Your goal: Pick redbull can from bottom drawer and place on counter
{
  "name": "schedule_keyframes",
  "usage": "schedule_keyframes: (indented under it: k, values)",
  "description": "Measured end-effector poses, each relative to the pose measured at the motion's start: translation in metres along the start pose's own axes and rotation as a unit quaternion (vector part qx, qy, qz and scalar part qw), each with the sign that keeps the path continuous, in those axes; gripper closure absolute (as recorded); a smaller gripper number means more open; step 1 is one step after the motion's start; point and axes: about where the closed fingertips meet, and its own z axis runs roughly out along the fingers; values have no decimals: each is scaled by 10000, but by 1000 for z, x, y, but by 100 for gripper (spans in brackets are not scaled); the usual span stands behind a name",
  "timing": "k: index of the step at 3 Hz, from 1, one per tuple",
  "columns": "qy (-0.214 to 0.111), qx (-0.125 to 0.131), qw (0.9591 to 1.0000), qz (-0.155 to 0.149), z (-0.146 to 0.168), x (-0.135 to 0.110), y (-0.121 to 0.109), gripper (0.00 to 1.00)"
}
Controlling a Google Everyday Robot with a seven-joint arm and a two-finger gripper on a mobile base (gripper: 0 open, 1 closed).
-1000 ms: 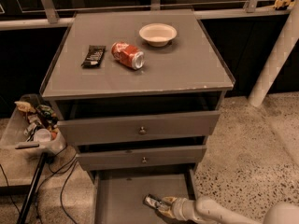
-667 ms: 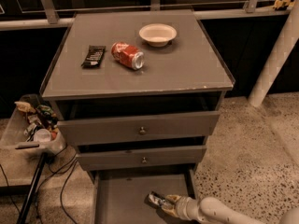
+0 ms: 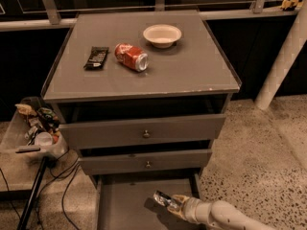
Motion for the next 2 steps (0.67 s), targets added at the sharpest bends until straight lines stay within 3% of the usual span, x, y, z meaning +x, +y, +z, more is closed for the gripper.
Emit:
schedule_keyframes:
  k: [2]
  values:
    - [-171,204,9973,-687,-54,-89,-15,100]
